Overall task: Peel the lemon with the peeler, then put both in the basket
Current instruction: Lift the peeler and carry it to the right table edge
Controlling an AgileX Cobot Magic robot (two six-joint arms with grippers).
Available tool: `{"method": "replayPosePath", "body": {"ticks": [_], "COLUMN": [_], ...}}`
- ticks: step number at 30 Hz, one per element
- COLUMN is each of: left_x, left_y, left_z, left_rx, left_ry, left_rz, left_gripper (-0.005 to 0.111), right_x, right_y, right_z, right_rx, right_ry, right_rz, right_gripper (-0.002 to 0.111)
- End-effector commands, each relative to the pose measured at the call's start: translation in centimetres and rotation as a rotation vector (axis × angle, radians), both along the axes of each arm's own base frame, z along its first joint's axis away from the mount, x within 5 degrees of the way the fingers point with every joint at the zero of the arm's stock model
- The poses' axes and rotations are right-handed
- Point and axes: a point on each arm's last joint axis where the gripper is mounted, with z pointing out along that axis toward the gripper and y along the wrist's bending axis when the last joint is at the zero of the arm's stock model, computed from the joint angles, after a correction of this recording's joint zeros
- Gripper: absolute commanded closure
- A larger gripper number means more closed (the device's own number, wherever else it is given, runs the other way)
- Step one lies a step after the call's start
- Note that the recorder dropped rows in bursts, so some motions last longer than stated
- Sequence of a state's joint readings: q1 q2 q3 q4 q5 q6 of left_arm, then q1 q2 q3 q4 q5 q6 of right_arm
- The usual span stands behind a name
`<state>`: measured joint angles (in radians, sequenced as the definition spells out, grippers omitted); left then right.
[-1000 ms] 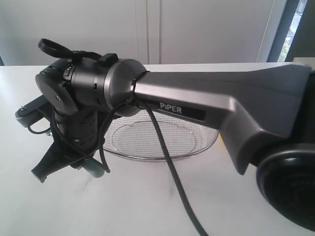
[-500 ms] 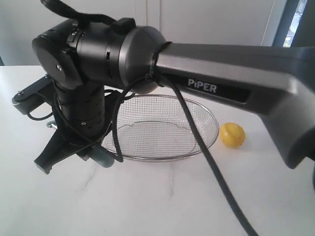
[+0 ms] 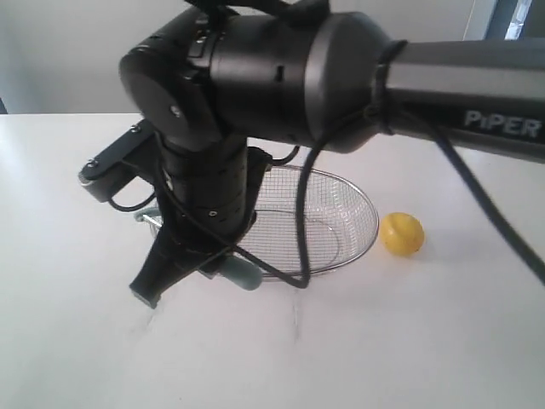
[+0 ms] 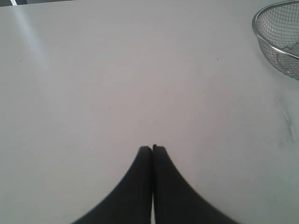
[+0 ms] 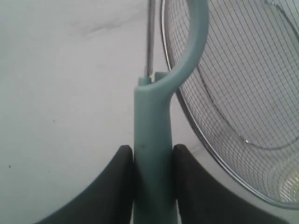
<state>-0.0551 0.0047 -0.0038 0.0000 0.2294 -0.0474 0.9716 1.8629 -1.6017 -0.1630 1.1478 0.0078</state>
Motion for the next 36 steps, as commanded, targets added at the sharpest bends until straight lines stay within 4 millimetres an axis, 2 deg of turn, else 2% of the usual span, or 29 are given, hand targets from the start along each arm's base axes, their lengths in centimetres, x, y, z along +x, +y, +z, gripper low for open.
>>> {"method": "replayPosePath", "body": {"ticks": [1,15,22,36], "left_x": [0.0,0.0,0.0,0.0], "left_y": [0.0,0.0,0.0,0.0], "left_z": [-0.1,-0.1,-0.1,-0.1], "left_rx": [0.003,0.003,0.003,0.003], "left_ry": [0.002,0.002,0.002,0.002], "left_rz": [0.002,0.002,0.002,0.002], "left_gripper": [0.107,0.107,0.107,0.107], "right_x": [0.1,-0.6,-2.5,-7.0], "right_y": [-3.1,-13.6,-18.3,-25.0], "right_z": [0.9,2.8,3.7,6.0], "right_rx": [0.009,0.034,0.042,0.077], "right_ry": [-0.022,-0.093,-0.158,-0.254], "right_rz": [-0.046,-0.267,-0.388,-0.523], "right_gripper": [0.108,0.108,0.108,0.108]}}
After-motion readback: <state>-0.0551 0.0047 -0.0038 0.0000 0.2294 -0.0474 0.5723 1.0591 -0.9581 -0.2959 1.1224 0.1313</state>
